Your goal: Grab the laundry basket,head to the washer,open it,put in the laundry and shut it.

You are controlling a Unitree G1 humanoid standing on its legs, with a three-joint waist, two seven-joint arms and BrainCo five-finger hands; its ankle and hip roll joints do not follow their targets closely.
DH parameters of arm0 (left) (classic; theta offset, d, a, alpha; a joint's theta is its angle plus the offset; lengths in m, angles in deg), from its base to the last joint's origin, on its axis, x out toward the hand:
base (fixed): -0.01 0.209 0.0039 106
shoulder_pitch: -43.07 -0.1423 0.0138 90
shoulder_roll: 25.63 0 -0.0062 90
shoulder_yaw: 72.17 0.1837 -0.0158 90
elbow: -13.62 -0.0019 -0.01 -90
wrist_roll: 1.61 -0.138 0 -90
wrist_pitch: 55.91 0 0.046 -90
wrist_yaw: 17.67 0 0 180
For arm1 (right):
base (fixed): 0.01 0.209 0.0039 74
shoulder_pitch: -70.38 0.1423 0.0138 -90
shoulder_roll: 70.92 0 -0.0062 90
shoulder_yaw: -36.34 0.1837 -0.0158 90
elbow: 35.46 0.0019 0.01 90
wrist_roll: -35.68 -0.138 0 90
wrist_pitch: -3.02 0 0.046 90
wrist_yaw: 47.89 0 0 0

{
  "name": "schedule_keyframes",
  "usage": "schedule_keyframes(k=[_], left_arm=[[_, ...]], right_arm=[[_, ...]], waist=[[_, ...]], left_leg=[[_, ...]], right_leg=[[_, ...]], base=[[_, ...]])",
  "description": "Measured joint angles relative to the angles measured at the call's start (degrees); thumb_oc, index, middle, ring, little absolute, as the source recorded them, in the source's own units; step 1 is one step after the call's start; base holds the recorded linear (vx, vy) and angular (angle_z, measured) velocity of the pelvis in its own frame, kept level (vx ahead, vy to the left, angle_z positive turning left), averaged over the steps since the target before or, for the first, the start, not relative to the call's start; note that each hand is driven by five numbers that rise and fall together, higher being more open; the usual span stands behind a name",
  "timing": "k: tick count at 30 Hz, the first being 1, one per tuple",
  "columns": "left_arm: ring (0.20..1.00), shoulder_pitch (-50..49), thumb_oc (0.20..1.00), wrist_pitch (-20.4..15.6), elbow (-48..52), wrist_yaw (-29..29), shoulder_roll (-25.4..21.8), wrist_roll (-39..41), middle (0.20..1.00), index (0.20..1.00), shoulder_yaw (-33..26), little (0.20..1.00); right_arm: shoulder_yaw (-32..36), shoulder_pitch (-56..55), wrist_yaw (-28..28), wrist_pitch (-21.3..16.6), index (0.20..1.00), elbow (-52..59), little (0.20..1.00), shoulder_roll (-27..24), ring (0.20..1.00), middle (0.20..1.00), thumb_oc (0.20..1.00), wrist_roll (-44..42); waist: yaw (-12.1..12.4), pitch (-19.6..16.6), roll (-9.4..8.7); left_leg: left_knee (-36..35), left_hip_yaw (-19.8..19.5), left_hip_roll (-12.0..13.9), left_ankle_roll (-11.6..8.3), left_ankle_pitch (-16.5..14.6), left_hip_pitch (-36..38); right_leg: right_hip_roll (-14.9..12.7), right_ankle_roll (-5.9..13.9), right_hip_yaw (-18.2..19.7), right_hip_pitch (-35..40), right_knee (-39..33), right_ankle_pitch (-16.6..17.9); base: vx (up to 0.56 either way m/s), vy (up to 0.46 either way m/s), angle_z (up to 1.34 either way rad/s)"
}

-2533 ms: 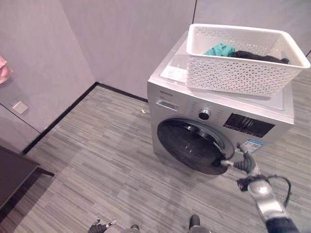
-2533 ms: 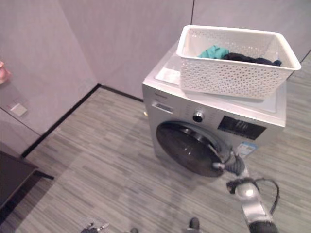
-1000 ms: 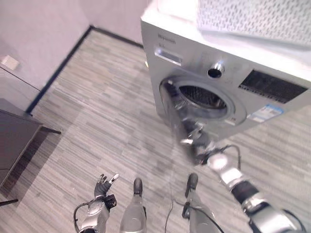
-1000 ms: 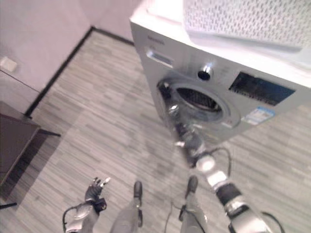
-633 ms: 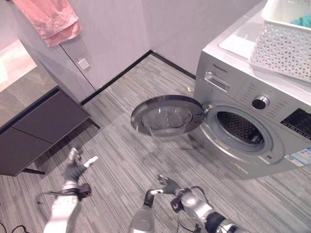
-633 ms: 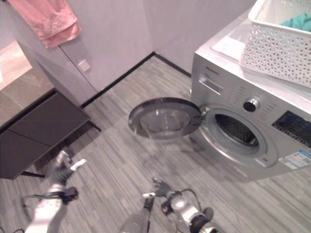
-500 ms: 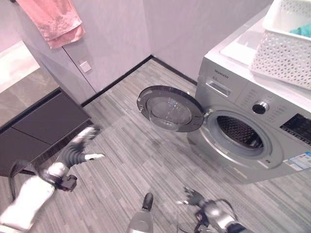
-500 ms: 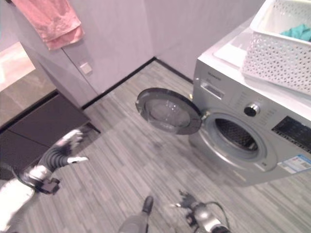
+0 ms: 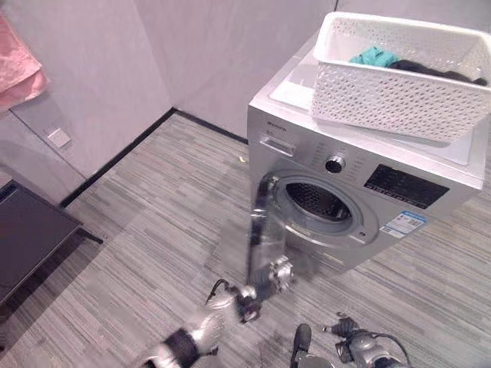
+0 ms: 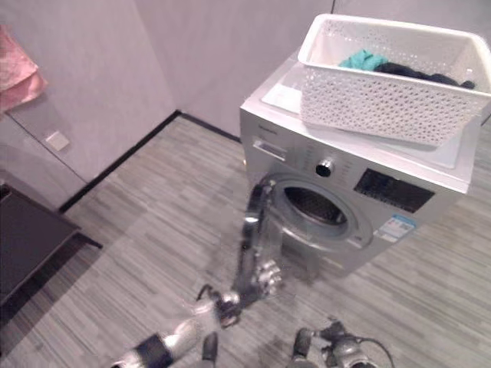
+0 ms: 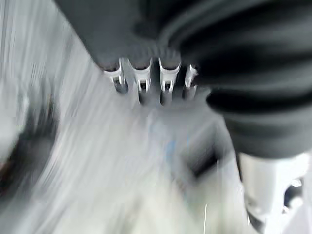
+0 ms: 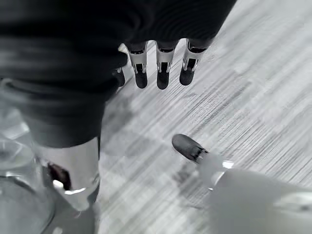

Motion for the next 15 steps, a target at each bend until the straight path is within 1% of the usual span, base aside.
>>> schedule_keyframes(k=[1,2,3,4,5,6,7,8,9,10,11,12,14,15], left_arm=[[1.000,3.0,1.000,-0.2,-3.6,-3.3,2.2,-1.8,1.000,1.000,0.1,1.000],[1.000,8.4,1.000,-1.0,-12.7,-6.2,6.2,-2.9,1.000,1.000,-3.6,1.000],[1.000,10.5,1.000,-0.9,-15.6,-8.6,7.4,-3.2,1.000,1.000,-4.8,1.000],[1.000,11.4,1.000,-1.5,-19.4,-11.4,7.2,-5.5,1.000,1.000,-8.4,1.000],[1.000,12.5,1.000,-1.8,-22.0,-12.8,6.6,-6.7,1.000,1.000,-11.5,1.000],[1.000,14.1,1.000,-1.8,-25.6,-14.6,6.0,-7.4,1.000,1.000,-14.7,1.000],[1.000,14.8,1.000,-1.5,-26.4,-16.3,4.8,-7.4,1.000,1.000,-15.1,1.000],[1.000,15.6,1.000,-1.2,-27.1,-17.5,3.6,-7.5,1.000,1.000,-15.6,1.000],[1.000,16.9,1.000,-0.3,-27.2,-18.3,1.5,-7.2,1.000,1.000,-21.1,1.000],[1.000,18.4,1.000,-0.2,-27.2,-18.3,0.3,-7.3,1.000,1.000,-23.4,1.000],[1.000,20.9,1.000,-1.4,-26.3,-18.1,-2.0,-7.5,1.000,1.000,-22.5,1.000],[1.000,22.3,1.000,-2.6,-25.3,-18.0,-2.3,-8.1,1.000,1.000,-21.2,1.000],[1.000,23.2,1.000,-3.3,-23.4,-17.6,-2.2,-8.8,1.000,1.000,-21.1,1.000],[1.000,22.3,1.000,-3.4,-22.2,-17.1,-2.1,-8.9,1.000,1.000,-21.1,1.000]], right_arm=[[-1.1,2.0,-1.2,0.0,1.000,1.0,1.000,1.1,1.000,1.000,1.000,-1.4],[-2.2,4.1,-2.3,-0.1,1.000,2.1,1.000,2.1,1.000,1.000,1.000,-2.8],[-3.2,5.8,-2.4,-0.2,1.000,3.1,1.000,3.7,1.000,1.000,1.000,-3.7],[-7.0,6.7,-4.0,-0.2,1.000,5.2,1.000,5.3,1.000,1.000,1.000,-5.1],[-8.6,6.9,-4.9,-0.4,1.000,6.5,1.000,6.0,1.000,1.000,1.000,-5.8],[-9.5,6.7,-5.1,-0.7,1.000,8.6,1.000,6.5,1.000,1.000,1.000,-6.4],[-10.0,6.7,-5.1,-1.1,1.000,9.7,1.000,6.6,1.000,1.000,1.000,-6.8],[-10.6,6.0,-5.7,-1.4,1.000,12.3,1.000,5.9,1.000,1.000,1.000,-8.1],[-13.4,5.3,-6.0,-0.6,1.000,15.3,1.000,4.5,1.000,1.000,1.000,-8.1],[-15.3,5.7,-6.0,-0.6,1.000,17.4,1.000,3.3,1.000,1.000,1.000,-7.4],[-16.3,9.1,-5.9,-0.8,1.000,16.8,1.000,1.5,1.000,1.000,1.000,-5.6],[-14.7,11.5,-6.1,-0.7,1.000,15.0,1.000,0.3,1.000,1.000,1.000,-5.3],[-12.2,16.2,-6.1,-0.7,1.000,12.9,1.000,-1.3,1.000,1.000,1.000,-5.2],[-8.5,21.2,-6.3,-0.6,1.000,10.9,1.000,-3.2,1.000,1.000,1.000,-5.9]], waist=[[-0.8,0.8,-0.40],[-1.2,2.4,-0.92],[-3.0,3.9,-1.67],[-4.2,4.4,-2.49],[-4.7,4.7,-3.02],[-4.3,5.4,-3.91],[-4.0,6.4,-3.91],[-4.8,7.3,-3.78],[-5.6,7.5,-4.15],[-5.6,7.7,-4.44],[-5.4,8.2,-4.43],[-5.0,8.6,-3.82],[-4.1,8.7,-3.10],[-3.2,9.1,-2.16]], left_leg=[[0.0,-0.1,-0.1,-0.01,0.5,-1.4],[-0.1,-0.1,-0.2,-0.08,1.3,-2.3],[-0.2,0.0,-0.2,-0.09,1.4,-2.4],[-0.2,0.9,-0.2,-0.10,1.4,-3.1],[-0.2,1.9,-0.1,0.08,1.3,-3.4],[-0.3,3.7,-0.2,0.47,1.0,-3.7],[-0.3,4.4,-0.3,0.53,1.0,-3.7],[-0.3,5.2,-0.5,0.58,1.0,-3.9],[-0.3,6.4,-0.4,0.52,0.8,-3.8],[-0.4,6.9,-0.4,0.56,0.7,-3.8],[-0.4,7.3,-0.4,0.57,0.7,-3.7],[-0.4,7.2,-0.5,0.58,0.7,-3.6],[-0.4,7.2,-0.5,0.57,0.7,-3.6],[-0.4,6.9,-0.5,0.57,0.7,-3.7]], right_leg=[[-0.1,0.02,0.1,-1.4,0.0,0.3],[-0.1,-0.05,0.2,-2.3,0.0,1.5],[-0.1,-0.08,0.3,-2.7,0.0,1.5],[-0.1,-0.03,1.1,-3.9,0.0,1.6],[0.0,-0.01,2.2,-5.0,0.0,1.8],[0.0,-0.07,4.0,-6.6,0.0,2.2],[-0.1,-0.30,4.9,-7.1,0.0,2.4],[-0.3,-0.21,5.5,-7.7,0.0,3.1],[-0.1,-0.23,6.5,-8.4,0.0,3.2],[-0.1,-0.25,6.8,-8.8,0.0,3.4],[-0.1,-0.34,7.3,-9.0,0.0,3.6],[-0.1,-0.33,7.4,-8.8,0.0,3.5],[-0.1,-0.33,7.4,-8.8,0.0,3.5],[-0.2,-0.35,6.8,-8.6,0.0,3.7]], base=[[-0.13,0.000,0.00],[-0.12,0.003,-0.02],[-0.19,0.010,-0.14],[-0.12,0.011,-0.27],[-0.08,0.019,-0.54],[-0.01,0.010,-0.61],[-0.03,0.002,-0.50],[-0.04,-0.014,-0.42],[-0.05,-0.017,-0.31],[-0.05,-0.009,-0.42],[-0.03,-0.004,-0.17],[-0.04,-0.001,-0.09],[-0.04,-0.001,0.06],[-0.02,0.001,0.11]])
